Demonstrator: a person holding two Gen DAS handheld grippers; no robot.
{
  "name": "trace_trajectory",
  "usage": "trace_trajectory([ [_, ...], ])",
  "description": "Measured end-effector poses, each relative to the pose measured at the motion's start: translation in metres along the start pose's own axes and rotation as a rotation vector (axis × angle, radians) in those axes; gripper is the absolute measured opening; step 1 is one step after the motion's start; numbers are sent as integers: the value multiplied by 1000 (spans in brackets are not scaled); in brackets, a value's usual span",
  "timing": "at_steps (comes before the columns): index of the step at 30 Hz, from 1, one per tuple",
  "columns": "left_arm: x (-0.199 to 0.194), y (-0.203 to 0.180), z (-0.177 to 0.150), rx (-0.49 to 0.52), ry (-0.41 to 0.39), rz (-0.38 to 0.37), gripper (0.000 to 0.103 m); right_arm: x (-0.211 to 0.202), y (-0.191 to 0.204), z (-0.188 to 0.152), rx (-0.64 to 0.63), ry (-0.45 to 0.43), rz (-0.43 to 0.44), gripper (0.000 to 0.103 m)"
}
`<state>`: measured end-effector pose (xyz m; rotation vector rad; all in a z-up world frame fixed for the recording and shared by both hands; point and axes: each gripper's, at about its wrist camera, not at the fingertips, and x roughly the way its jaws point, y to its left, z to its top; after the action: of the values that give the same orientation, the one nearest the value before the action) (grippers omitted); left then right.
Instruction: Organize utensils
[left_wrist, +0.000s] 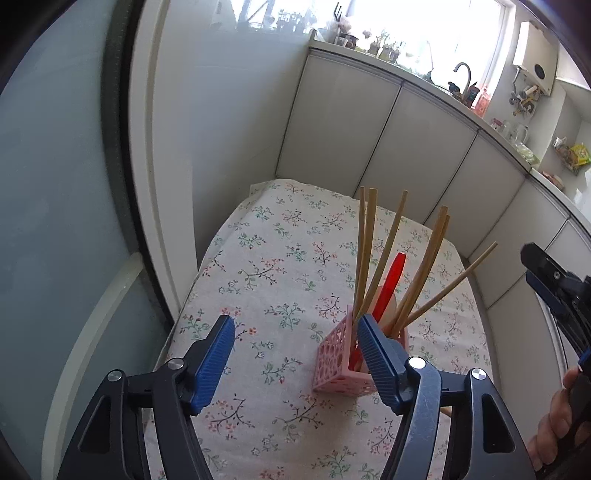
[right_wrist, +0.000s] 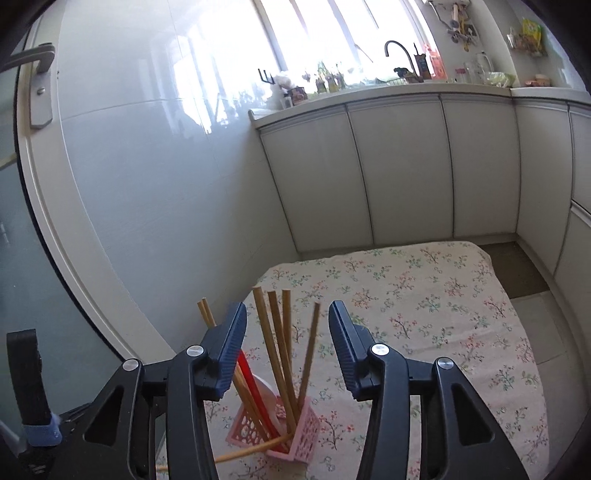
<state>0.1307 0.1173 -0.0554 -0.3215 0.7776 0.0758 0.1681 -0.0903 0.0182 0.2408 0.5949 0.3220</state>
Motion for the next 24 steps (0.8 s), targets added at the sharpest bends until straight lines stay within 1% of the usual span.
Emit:
trace_trajectory([
  [2, -12, 1, -4, -14, -25, 32, 79, -19, -8, -2, 23, 26, -17, 58],
  [4, -24, -2, -7, -5, -28, 67, 84, -41, -15, -5, 31, 51, -43, 67],
  [5, -31, -5, -10, 9, -28, 89, 86, -52, -17, -7, 28, 60, -59, 68],
  [7, -47, -11, -16, 45, -31, 134, 90, -75, -21, -12, 12, 86, -94, 75],
  [8, -56, -13, -21, 60, -34, 155, 91, -86, -22, -15, 6, 100, -108, 77],
  [9, -66, -17, -27, 74, -36, 170, 92, -98, -23, -18, 4, 112, -123, 82],
  [10, -75, -20, -30, 88, -36, 175, 94, -110, -25, -21, 4, 125, -145, 90],
  [11, -85, -25, -35, 106, -34, 174, 100, -122, -26, -24, 5, 130, -169, 94],
  [12, -98, -31, -41, 127, -37, 172, 103, -135, -26, -28, 2, 139, -197, 102],
  [13, -110, -37, -44, 147, -46, 173, 103, -146, -26, -32, -7, 159, -226, 103],
  [15, -133, -50, -53, 186, -59, 176, 103, -169, -21, -40, -26, 184, -250, 103],
  [16, -144, -54, -58, 202, -63, 166, 103, -182, -19, -45, -34, 187, -265, 103],
  [19, -172, -70, -70, 230, -74, 119, 103, -215, -10, -53, -69, 182, -308, 103],
  [22, -191, -81, -81, 251, -100, 103, 103, -240, -6, -61, -78, 172, -332, 103],
  [24, -198, -87, -87, 267, -103, 92, 103, -251, -4, -64, -83, 166, -341, 103],
])
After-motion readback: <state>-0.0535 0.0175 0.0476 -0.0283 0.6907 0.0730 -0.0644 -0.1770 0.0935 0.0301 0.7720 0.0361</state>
